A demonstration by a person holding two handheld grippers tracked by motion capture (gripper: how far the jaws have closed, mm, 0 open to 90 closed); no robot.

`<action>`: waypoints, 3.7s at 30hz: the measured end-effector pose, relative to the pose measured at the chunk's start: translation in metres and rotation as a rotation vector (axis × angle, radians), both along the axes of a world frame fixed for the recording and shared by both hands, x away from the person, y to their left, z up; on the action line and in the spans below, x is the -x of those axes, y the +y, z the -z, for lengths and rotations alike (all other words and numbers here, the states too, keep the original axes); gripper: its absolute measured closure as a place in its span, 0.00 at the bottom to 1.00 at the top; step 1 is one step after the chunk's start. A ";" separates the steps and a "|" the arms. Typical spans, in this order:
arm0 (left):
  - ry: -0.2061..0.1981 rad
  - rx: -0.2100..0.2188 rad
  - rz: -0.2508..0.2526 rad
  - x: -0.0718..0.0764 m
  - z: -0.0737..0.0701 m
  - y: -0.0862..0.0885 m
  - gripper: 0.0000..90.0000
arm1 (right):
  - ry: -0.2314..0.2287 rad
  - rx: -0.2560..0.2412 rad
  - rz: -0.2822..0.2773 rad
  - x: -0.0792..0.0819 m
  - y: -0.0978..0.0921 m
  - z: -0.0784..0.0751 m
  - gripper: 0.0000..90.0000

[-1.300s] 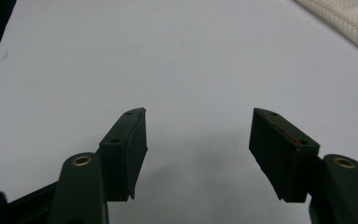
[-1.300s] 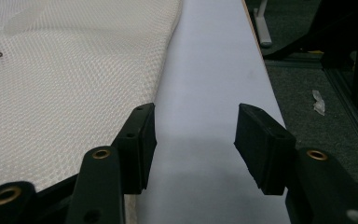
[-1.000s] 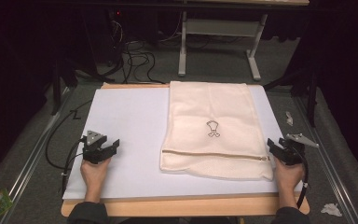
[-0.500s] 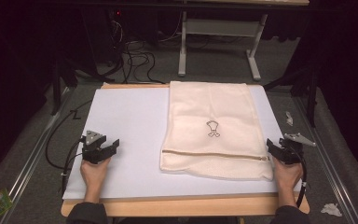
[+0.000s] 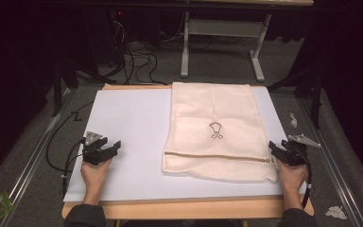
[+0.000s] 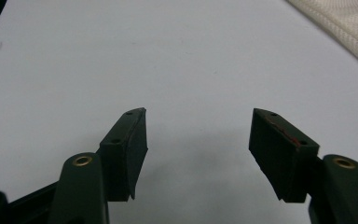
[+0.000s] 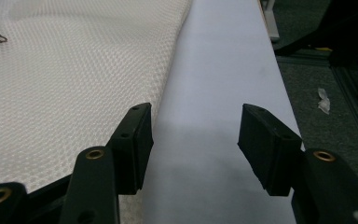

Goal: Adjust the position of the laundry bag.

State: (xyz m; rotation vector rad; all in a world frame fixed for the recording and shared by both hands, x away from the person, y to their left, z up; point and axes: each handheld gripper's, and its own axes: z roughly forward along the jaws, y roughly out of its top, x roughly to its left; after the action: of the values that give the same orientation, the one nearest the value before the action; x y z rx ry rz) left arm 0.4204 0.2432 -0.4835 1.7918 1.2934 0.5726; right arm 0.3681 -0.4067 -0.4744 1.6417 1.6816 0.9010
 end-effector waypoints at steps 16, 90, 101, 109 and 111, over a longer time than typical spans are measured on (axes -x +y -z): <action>0.032 -0.011 0.144 -0.007 -0.030 -0.052 0.39 | -0.039 -0.081 -0.067 0.006 0.000 -0.023 0.53; 0.214 -0.162 0.337 -0.036 -0.028 -0.198 0.97 | 0.284 0.034 -0.286 -0.022 0.036 -0.022 0.98; 0.190 -0.122 0.322 -0.034 -0.037 -0.178 0.97 | 0.256 0.013 -0.324 -0.023 0.044 -0.025 0.98; 0.168 -0.110 0.299 -0.028 -0.043 -0.158 0.97 | 0.216 -0.025 -0.354 -0.023 0.056 -0.030 0.98; 0.164 -0.108 0.295 -0.027 -0.044 -0.153 0.97 | 0.214 -0.022 -0.361 -0.024 0.060 -0.030 0.98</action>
State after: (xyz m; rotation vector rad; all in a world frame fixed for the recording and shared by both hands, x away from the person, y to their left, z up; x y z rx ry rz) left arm 0.4473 0.0899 -0.4397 2.1084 1.0914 0.3424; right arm 0.3922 -0.3469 -0.4448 1.5174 2.1709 0.9387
